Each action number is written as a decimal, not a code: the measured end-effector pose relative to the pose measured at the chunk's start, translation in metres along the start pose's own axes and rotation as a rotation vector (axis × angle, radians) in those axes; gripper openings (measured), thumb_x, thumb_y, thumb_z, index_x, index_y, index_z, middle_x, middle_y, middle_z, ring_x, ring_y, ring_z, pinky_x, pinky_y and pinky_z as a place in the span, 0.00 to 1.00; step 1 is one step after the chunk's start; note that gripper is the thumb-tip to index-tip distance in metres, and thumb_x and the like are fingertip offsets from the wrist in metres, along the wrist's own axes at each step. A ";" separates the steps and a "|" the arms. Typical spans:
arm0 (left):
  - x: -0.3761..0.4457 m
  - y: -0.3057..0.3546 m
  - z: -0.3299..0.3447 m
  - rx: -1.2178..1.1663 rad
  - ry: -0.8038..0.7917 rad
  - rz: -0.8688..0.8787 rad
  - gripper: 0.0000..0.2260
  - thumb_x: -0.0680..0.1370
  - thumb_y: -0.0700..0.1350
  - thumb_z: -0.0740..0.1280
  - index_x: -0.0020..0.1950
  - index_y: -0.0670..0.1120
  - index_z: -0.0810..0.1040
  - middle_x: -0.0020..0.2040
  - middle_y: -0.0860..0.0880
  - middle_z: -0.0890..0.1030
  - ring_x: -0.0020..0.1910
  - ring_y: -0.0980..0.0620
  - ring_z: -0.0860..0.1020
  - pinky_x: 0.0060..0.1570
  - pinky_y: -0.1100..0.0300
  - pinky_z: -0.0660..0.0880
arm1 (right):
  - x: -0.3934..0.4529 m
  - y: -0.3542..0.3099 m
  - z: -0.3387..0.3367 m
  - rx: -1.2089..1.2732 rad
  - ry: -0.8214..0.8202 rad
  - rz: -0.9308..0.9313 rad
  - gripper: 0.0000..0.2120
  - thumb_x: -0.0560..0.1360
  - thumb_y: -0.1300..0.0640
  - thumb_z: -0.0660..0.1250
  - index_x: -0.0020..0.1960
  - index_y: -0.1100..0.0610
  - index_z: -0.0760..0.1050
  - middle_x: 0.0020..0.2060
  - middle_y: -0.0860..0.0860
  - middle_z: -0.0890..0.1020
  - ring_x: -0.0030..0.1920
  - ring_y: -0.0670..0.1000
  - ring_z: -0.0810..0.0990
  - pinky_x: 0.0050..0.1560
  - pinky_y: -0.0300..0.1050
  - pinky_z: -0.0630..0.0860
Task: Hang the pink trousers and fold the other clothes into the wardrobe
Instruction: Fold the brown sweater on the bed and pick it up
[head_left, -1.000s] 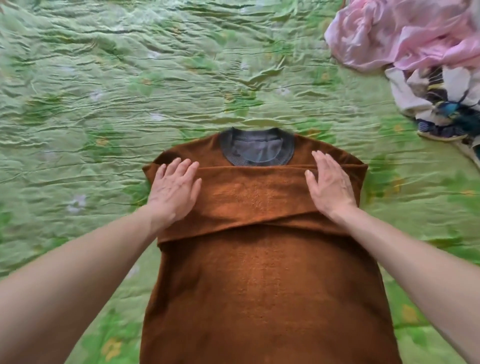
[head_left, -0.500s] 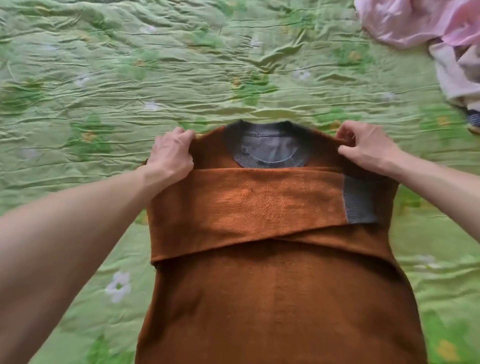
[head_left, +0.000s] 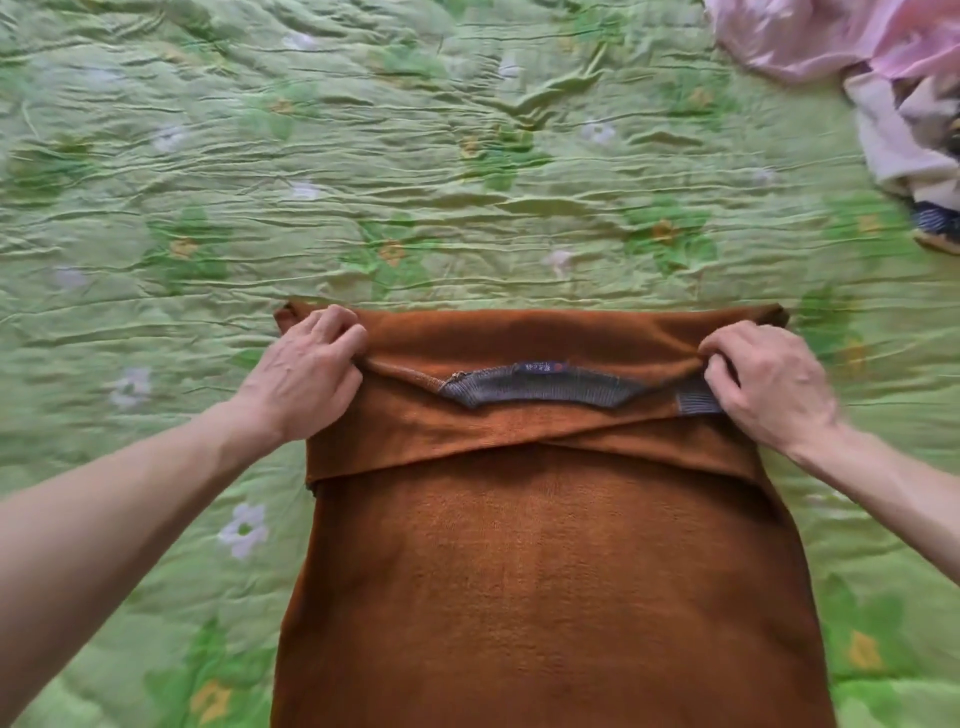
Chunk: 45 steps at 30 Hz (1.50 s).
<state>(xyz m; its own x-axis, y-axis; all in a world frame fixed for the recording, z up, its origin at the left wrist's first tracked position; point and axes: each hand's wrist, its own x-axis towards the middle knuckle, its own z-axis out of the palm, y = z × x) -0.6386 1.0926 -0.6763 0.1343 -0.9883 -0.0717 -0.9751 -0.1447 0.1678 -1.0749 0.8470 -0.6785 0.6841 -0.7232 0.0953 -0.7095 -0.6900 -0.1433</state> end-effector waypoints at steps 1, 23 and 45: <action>0.001 0.006 0.002 -0.038 0.025 -0.074 0.19 0.81 0.53 0.54 0.60 0.41 0.74 0.64 0.39 0.74 0.63 0.35 0.74 0.64 0.43 0.73 | 0.004 -0.008 0.001 0.024 0.017 0.087 0.18 0.79 0.50 0.56 0.56 0.60 0.79 0.52 0.59 0.82 0.50 0.63 0.80 0.56 0.59 0.76; -0.077 0.115 0.056 0.057 -0.114 -0.068 0.34 0.82 0.68 0.45 0.86 0.56 0.44 0.86 0.46 0.43 0.85 0.43 0.41 0.82 0.39 0.44 | -0.107 -0.080 0.030 0.101 -0.154 0.255 0.33 0.83 0.36 0.48 0.85 0.46 0.50 0.85 0.50 0.50 0.84 0.52 0.45 0.82 0.59 0.47; -0.370 0.146 0.085 -0.023 -0.241 0.443 0.38 0.78 0.63 0.66 0.84 0.47 0.62 0.84 0.44 0.59 0.84 0.43 0.56 0.80 0.36 0.56 | -0.464 -0.088 -0.012 -0.133 -0.436 -0.242 0.38 0.81 0.32 0.56 0.81 0.55 0.63 0.82 0.58 0.59 0.82 0.61 0.58 0.76 0.67 0.63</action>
<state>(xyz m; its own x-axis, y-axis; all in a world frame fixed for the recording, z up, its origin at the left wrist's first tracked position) -0.8451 1.4411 -0.7086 -0.3390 -0.9162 -0.2135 -0.9247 0.2826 0.2552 -1.3322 1.2428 -0.6983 0.8185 -0.4817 -0.3130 -0.5179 -0.8545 -0.0392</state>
